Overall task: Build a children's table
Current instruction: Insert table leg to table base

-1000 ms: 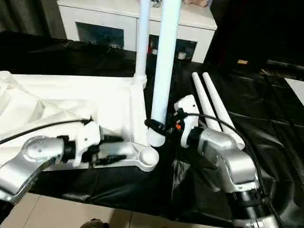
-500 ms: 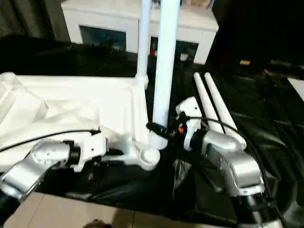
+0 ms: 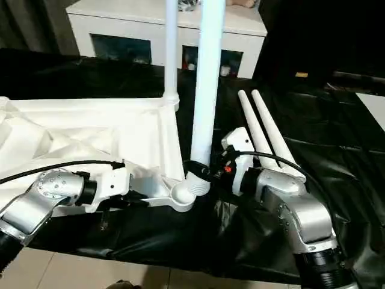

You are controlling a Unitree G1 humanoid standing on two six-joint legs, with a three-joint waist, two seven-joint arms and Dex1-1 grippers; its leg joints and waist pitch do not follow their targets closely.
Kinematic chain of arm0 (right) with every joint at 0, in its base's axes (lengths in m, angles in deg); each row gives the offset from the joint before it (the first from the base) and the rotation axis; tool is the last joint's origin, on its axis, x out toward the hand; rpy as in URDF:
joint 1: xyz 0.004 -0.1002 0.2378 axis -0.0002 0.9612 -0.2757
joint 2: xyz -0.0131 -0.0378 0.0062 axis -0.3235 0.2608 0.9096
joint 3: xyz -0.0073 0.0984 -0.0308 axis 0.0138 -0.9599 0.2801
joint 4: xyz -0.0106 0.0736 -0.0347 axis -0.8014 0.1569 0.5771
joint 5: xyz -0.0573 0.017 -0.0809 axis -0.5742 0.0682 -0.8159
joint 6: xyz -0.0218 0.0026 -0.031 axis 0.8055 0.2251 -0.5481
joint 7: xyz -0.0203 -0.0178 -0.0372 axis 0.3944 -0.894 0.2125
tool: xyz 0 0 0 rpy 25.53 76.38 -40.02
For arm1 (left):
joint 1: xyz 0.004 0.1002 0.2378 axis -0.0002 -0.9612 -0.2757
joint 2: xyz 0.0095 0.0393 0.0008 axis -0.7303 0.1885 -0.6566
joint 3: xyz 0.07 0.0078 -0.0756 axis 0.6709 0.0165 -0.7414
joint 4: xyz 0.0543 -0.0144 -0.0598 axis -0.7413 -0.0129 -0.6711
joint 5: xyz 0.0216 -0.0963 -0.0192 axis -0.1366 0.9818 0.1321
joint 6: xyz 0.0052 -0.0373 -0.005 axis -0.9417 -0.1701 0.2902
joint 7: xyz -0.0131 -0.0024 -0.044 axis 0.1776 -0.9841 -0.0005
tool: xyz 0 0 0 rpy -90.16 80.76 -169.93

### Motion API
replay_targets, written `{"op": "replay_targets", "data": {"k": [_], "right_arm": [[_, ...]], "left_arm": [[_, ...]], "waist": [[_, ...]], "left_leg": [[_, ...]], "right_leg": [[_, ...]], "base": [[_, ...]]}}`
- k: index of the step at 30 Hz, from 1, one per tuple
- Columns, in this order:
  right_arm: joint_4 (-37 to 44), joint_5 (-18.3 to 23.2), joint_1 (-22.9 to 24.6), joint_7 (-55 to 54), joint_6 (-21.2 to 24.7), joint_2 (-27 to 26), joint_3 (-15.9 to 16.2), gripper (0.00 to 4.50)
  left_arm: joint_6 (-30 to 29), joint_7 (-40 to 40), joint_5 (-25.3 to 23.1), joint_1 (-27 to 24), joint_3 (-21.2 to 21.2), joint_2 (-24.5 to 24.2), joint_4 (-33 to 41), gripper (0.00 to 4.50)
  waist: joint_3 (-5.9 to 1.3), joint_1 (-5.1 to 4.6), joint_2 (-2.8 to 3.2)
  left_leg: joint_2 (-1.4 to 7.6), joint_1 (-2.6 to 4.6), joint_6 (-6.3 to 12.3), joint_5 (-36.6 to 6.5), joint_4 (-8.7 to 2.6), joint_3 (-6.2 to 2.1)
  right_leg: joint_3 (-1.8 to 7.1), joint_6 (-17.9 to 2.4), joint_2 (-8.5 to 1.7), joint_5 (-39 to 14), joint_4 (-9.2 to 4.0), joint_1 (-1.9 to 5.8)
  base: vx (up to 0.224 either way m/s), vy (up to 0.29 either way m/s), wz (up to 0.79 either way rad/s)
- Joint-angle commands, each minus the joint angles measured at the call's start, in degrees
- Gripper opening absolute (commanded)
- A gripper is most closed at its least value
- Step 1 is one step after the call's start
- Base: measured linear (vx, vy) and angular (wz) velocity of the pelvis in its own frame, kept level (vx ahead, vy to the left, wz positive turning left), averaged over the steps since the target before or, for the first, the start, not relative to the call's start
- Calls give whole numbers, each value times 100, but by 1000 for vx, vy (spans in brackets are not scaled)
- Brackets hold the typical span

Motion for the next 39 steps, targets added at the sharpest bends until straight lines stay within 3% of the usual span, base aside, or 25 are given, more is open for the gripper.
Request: {"op": "replay_targets", "data": {"k": [1, 6, 8, 14, 15, 16, 17, 26, 36, 39], "right_arm": [[48, 197, -219, -67, 77, -73, -192, 185], [-232, 445, -487, -217, 286, -448, -262, 185], [-286, 448, -511, -199, 434, -543, -131, 185], [-391, 367, -637, 13, 734, -357, 163, 185], [-388, 370, -644, 33, 747, -338, 170, 185], [-425, 378, -648, 94, 775, -306, 173, 185], [-445, 346, -633, 139, 793, -247, 196, 185], [-459, 211, -583, 316, 887, 108, 343, 185], [-1224, 93, -691, 241, 421, -360, 276, 185], [-1442, 82, -699, 184, 301, -437, 214, 185]], "left_arm": [[-39, -9, -158, 16, -46, -63, -98, 0], [-41, 38, -283, -45, -36, -80, -113, 0], [-51, 105, -343, -30, -24, -50, -131, 0], [-67, 81, -340, 181, -75, 20, -219, 0], [-76, 77, -322, 195, -91, 25, -223, 0], [-69, 120, -318, 218, -122, 61, -286, 0], [-77, 142, -358, 228, -113, 61, -300, 0], [-59, 6, -336, 214, -134, 50, -313, 0], [-93, 24, -295, 163, -154, 118, -246, 0], [-74, 27, -299, 176, -163, 120, -258, 0]], "waist": [[-354, 14, 44], [-347, 13, 10], [-353, 18, 11], [-349, 49, 13], [-347, 54, 25], [-350, 68, 92], [-345, 52, 55], [-367, 107, 40], [-366, 105, 43], [-376, 112, 46]], "left_leg": [[460, 176, -276, -1665, -469, -225], [466, 174, -318, -1665, -478, -223], [465, 176, -303, -1590, -476, -217], [465, 177, -363, -1606, -480, -208], [467, 178, -375, -1619, -486, -215], [461, 179, -411, -1675, -484, -228], [457, 179, -431, -1744, -489, -218], [467, 177, -334, -1504, -463, -202], [469, 184, -396, -1631, -467, -203], [468, 183, -393, -1562, -468, -194]], "right_leg": [[309, -1296, -565, -1153, -447, 107], [311, -1197, -570, -1397, -465, 87], [306, -1200, -566, -1335, -457, 75], [313, -1138, -577, -1392, -462, 83], [310, -1126, -579, -1419, -457, 82], [311, -1107, -586, -1465, -454, 79], [313, -1087, -570, -1485, -475, 73], [313, -1193, -571, -1127, -448, 90], [305, -1239, -577, -1261, -455, 73], [307, -1250, -567, -1077, -436, 82]], "base": [[0, 0, 0], [0, 0, 0], [0, 0, 0], [0, 0, 0], [0, 0, 0], [0, 0, 0], [0, 0, 0], [0, 0, 0], [0, 0, 0], [0, 0, 0]]}}
